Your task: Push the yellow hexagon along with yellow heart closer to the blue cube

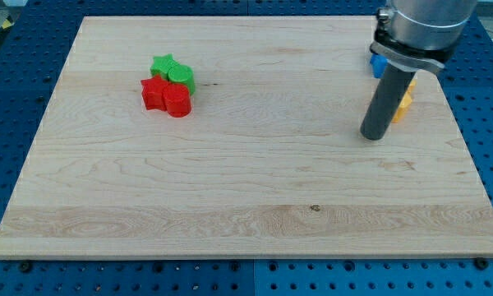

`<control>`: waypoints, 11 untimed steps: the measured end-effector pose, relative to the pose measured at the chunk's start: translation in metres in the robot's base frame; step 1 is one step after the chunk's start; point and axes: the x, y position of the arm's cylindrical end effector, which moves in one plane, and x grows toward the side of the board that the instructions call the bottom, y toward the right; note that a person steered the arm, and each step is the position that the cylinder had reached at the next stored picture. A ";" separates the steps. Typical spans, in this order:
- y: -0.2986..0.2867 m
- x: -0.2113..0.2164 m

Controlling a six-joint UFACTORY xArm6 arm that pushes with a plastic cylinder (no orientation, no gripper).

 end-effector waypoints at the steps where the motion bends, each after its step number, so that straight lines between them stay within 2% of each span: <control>1: -0.002 -0.002; 2: 0.000 -0.009; 3: 0.000 -0.038; 4: 0.013 -0.041; 6: 0.047 -0.041; 7: 0.035 -0.039; 8: 0.041 -0.016; 10: 0.110 0.003; 11: 0.109 -0.005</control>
